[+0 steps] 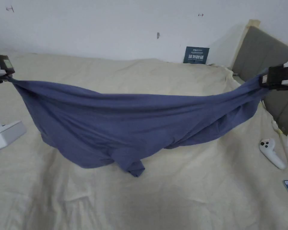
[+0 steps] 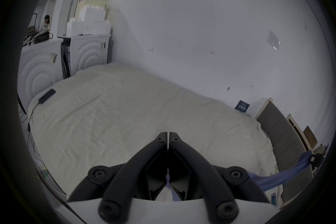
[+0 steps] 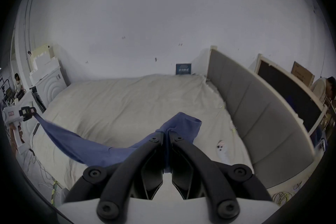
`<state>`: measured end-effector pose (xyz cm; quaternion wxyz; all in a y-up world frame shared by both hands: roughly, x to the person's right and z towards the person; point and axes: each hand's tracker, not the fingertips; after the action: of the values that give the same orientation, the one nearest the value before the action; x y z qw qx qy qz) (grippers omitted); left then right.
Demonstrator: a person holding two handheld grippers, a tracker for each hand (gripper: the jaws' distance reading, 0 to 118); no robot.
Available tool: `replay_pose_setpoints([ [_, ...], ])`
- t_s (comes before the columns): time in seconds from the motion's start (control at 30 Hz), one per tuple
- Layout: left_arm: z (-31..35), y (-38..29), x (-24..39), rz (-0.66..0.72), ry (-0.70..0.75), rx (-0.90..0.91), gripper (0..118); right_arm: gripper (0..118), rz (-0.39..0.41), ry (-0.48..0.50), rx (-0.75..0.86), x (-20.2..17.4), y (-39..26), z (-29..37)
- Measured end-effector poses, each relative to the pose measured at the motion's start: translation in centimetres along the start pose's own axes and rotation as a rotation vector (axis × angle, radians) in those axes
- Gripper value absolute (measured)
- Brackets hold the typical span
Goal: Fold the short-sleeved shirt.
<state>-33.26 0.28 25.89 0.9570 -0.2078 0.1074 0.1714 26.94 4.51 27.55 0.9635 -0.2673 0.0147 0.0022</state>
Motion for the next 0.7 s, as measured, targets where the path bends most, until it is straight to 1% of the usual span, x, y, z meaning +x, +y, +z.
replay_pose_setpoints([
  [0.07, 1.6, 1.4, -0.1, 0.010, -0.006, 0.026, 0, 4, 0.008, -0.024, 0.039, 0.8, 0.7, 2.3],
  [0.13, 3.0, 2.7, 0.0, 0.015, -0.008, 0.064, 0, 4, -0.026, -0.022, 0.072, 1.5, 1.6, 4.4],
  [0.2, 4.6, 4.2, 0.0, 0.049, -0.053, 0.099, 0, 4, -0.040, -0.011, 0.103, 1.6, 2.4, 6.3],
  [0.23, 5.0, 5.0, -0.2, 0.084, -0.083, 0.112, 0, 4, -0.032, -0.021, 0.137, 1.3, 2.8, 7.3],
  [0.27, 5.7, 5.8, -0.1, 0.096, -0.094, 0.133, 0, 4, 0.002, -0.031, 0.167, 0.7, 3.3, 8.3],
  [0.33, 6.9, 7.2, 0.6, 0.067, -0.088, 0.168, 0, 4, 0.036, -0.056, 0.207, 0.0, 4.4, 9.9],
  [0.4, 7.6, 8.7, 1.3, 0.026, -0.078, 0.207, 0, 4, 0.031, -0.057, 0.226, -0.6, 5.7, 11.0],
  [0.5, 8.4, 11.0, 2.2, 0.006, -0.067, 0.236, 0, 4, 0.033, -0.077, 0.274, -1.4, 8.1, 12.1],
  [0.53, 8.4, 11.8, 2.5, 0.001, -0.057, 0.248, 0, 4, 0.038, -0.087, 0.285, -1.7, 8.9, 12.2],
  [0.57, 8.3, 12.5, 3.0, -0.010, -0.039, 0.259, 0, 4, 0.035, -0.100, 0.289, -0.8, 10.3, 11.2],
  [0.7, 6.9, 15.1, 5.3, -0.058, 0.004, 0.260, 0, 4, 0.036, -0.140, 0.293, -1.5, 13.8, 9.5],
])
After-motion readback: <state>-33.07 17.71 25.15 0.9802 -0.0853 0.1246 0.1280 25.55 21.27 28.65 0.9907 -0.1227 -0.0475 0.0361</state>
